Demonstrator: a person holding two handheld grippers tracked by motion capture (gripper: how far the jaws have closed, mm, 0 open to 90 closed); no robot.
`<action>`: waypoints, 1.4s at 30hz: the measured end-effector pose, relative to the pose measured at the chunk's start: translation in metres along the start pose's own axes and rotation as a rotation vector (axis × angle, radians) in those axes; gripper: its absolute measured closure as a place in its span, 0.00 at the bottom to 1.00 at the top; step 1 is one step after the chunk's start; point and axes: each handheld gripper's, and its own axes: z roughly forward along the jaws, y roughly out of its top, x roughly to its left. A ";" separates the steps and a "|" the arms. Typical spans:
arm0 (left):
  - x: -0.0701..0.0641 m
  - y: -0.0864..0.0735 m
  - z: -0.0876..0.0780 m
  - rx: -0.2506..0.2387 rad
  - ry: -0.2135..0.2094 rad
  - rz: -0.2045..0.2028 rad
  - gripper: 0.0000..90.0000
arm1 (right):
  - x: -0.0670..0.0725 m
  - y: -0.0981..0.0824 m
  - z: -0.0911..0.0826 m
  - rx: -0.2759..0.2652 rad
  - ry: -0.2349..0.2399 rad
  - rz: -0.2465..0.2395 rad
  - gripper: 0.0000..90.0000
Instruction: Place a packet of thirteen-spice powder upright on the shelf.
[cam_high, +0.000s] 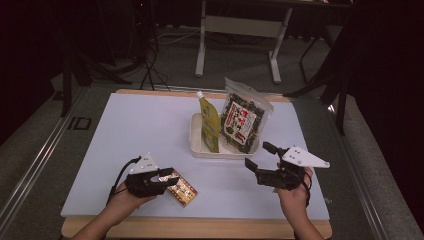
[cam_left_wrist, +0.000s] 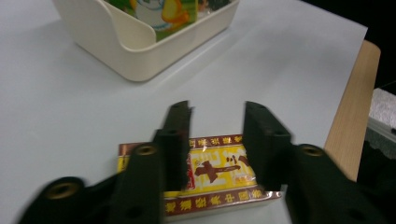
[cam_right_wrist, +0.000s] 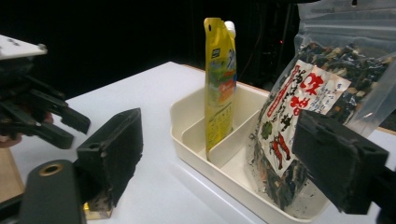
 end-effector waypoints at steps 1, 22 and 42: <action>-0.001 0.001 0.005 0.009 0.005 0.005 0.80 | 0.000 -0.001 0.000 0.002 0.000 -0.003 0.18; -0.022 0.017 0.085 0.312 -0.039 -0.029 1.00 | 0.007 -0.006 0.006 0.018 0.037 -0.061 0.18; -0.028 -0.001 0.054 0.425 -0.067 -0.007 1.00 | 0.006 -0.005 0.007 0.016 0.037 -0.058 0.18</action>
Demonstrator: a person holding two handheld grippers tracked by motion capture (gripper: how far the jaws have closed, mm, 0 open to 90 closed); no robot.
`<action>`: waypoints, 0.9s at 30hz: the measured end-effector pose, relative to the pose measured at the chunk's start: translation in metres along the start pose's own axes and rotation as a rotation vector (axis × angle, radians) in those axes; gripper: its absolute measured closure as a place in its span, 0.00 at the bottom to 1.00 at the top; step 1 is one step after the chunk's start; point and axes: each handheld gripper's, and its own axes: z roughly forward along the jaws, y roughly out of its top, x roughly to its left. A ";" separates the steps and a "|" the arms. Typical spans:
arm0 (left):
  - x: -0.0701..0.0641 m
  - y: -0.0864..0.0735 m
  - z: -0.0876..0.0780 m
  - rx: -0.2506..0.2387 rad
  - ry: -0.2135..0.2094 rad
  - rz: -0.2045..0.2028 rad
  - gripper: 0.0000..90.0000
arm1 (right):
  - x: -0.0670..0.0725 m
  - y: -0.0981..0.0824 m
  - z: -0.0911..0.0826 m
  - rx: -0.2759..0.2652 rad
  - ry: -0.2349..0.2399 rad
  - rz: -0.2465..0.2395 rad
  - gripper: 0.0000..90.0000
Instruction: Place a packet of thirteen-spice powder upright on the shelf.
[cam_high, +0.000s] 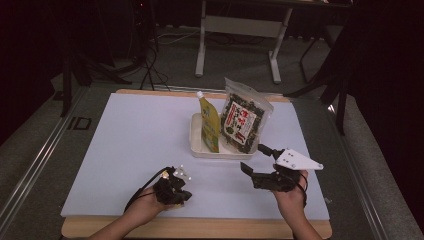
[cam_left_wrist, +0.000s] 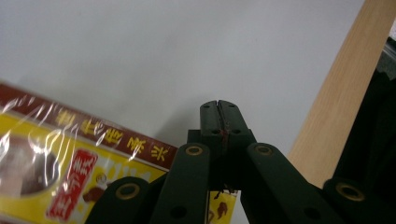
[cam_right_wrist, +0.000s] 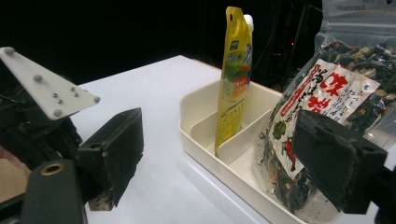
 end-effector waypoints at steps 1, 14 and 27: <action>0.000 -0.002 -0.002 0.007 0.005 0.006 1.00 | 0.000 0.000 0.000 -0.001 0.002 0.001 0.18; 0.011 -0.031 -0.028 0.049 0.077 0.001 1.00 | -0.001 0.000 0.001 0.000 0.002 0.006 0.19; 0.035 -0.052 -0.046 0.049 0.122 -0.027 1.00 | 0.001 0.000 0.003 0.003 0.009 0.004 0.19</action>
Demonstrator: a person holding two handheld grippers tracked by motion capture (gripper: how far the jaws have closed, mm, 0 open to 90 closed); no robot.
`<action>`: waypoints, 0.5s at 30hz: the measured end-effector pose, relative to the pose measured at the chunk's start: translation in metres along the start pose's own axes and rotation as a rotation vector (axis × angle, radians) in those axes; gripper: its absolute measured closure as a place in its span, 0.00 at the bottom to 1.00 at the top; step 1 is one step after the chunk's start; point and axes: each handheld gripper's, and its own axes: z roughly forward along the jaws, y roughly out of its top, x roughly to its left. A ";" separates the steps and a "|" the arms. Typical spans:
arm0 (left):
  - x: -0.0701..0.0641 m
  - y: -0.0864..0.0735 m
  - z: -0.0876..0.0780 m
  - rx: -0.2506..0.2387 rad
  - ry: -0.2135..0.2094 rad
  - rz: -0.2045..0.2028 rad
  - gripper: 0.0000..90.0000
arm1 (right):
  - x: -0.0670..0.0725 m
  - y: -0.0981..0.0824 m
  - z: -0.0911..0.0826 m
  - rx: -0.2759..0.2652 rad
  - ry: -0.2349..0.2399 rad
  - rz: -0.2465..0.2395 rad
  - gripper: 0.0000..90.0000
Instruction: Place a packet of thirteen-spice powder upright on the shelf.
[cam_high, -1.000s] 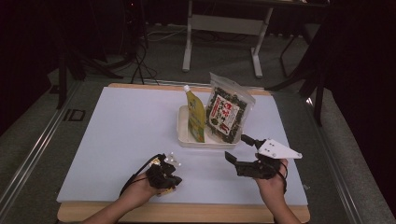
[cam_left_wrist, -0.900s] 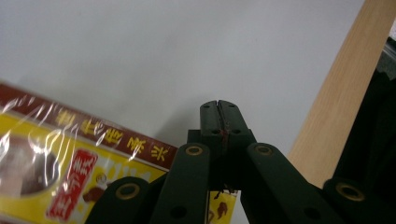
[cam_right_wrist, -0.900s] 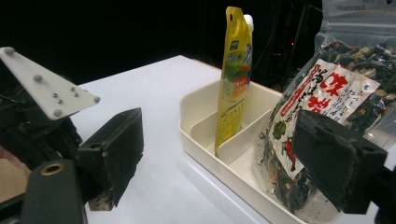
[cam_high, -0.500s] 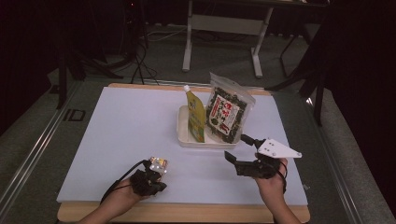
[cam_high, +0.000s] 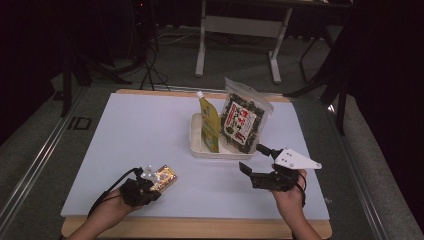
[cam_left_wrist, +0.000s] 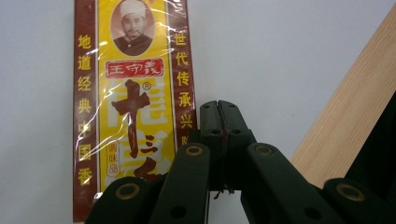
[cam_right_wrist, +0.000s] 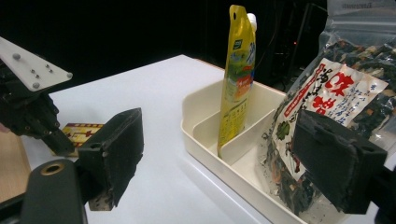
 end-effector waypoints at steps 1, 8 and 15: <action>0.002 0.000 0.000 0.005 0.006 0.003 1.00 | 0.000 0.000 0.000 0.000 0.001 -0.001 0.18; 0.009 -0.005 -0.007 -0.029 -0.067 0.007 1.00 | 0.000 0.000 0.000 0.002 0.006 -0.003 0.19; 0.007 0.007 -0.021 -0.088 -0.057 0.045 0.73 | 0.003 0.001 0.001 0.001 0.011 -0.007 0.18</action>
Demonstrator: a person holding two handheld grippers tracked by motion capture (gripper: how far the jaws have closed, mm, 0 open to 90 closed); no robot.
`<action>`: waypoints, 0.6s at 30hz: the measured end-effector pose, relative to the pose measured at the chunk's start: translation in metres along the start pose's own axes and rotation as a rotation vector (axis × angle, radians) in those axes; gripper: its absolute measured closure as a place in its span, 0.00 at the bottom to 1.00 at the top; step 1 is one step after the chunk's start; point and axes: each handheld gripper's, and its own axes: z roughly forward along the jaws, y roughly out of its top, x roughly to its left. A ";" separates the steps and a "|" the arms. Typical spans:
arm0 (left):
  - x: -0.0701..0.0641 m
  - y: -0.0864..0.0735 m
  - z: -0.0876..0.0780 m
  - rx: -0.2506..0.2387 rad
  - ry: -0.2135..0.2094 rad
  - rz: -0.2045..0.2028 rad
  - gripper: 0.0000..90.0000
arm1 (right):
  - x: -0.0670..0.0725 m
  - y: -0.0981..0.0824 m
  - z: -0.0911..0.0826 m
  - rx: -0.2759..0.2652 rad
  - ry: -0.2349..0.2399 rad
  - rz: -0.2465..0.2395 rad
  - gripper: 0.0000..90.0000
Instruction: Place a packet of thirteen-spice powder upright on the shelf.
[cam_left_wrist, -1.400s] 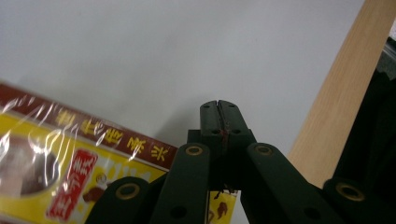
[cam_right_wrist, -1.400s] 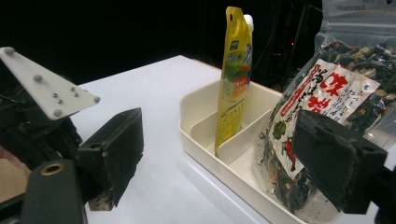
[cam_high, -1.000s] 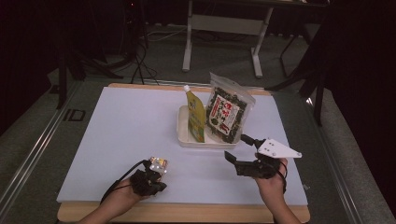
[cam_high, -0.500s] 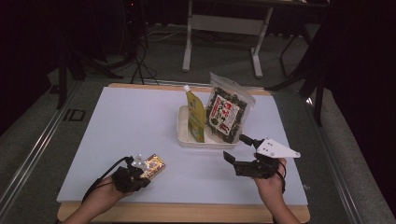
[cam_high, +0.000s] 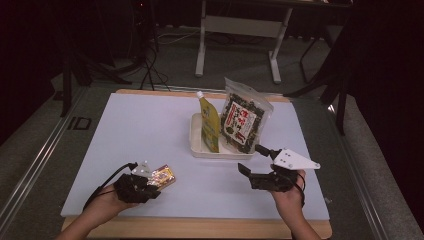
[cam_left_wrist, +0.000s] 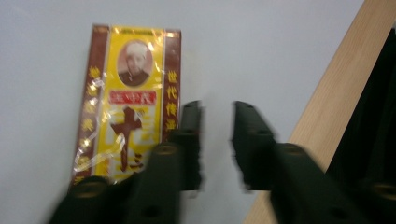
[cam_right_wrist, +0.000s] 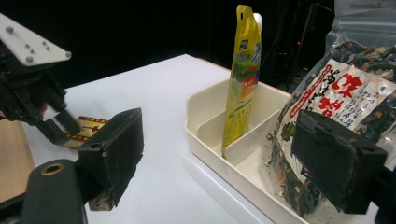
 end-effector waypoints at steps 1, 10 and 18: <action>0.001 0.001 -0.001 -0.010 -0.001 0.002 0.70 | 0.000 0.000 0.000 0.000 0.000 -0.001 0.18; 0.016 0.006 0.011 -0.042 0.111 -0.017 0.27 | 0.000 0.000 -0.001 -0.005 0.004 -0.005 0.18; 0.029 0.001 0.023 0.024 0.136 -0.009 0.21 | -0.001 0.000 -0.001 -0.003 0.006 -0.003 0.18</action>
